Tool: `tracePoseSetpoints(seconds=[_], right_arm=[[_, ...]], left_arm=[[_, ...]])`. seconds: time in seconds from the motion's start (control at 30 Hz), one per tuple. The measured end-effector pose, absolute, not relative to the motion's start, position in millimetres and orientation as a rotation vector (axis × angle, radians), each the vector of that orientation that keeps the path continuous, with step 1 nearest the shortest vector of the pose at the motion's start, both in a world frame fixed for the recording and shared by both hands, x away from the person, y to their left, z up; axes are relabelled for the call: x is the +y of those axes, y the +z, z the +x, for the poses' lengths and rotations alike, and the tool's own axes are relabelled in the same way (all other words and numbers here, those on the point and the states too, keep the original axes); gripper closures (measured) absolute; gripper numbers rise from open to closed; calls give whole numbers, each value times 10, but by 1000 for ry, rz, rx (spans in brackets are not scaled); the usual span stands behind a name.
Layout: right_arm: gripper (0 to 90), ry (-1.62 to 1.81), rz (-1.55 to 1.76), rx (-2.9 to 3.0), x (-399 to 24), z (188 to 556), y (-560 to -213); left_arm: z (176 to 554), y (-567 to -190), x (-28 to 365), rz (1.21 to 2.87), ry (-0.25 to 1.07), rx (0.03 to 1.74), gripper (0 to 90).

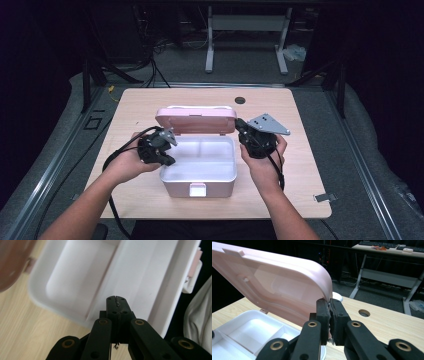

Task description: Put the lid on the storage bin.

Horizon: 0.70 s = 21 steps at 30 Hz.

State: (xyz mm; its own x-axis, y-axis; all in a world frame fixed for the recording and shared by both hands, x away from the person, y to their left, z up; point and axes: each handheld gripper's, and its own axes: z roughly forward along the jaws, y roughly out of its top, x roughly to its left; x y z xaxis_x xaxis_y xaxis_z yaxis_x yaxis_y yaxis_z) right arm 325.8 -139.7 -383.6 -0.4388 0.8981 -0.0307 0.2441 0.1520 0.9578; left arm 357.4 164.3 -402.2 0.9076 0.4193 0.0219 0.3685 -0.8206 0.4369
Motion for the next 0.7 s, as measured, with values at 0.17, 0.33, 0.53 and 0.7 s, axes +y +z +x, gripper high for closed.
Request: tracePoseSetpoints(seconds=[0.17, 0.33, 0.53, 0.7], right_arm=[[861, 1313, 1094, 1801, -1406, 3253, -3854], [861, 1317, 1091, 1807, -1425, 3250, -3875], [860, 1319, 1085, 1810, -1431, 3234, -3880], [881, 1321, 1080, 1809, -1441, 3234, -3880]], left_arm=[[3579, -4045, 1923, 2494, 196, 746, 900], [3605, -4071, 2147, 2348, 200, 873, 900], [3778, -3896, 2289, 2246, 271, 957, 900], [3953, -3612, 2332, 2137, 323, 975, 900]])
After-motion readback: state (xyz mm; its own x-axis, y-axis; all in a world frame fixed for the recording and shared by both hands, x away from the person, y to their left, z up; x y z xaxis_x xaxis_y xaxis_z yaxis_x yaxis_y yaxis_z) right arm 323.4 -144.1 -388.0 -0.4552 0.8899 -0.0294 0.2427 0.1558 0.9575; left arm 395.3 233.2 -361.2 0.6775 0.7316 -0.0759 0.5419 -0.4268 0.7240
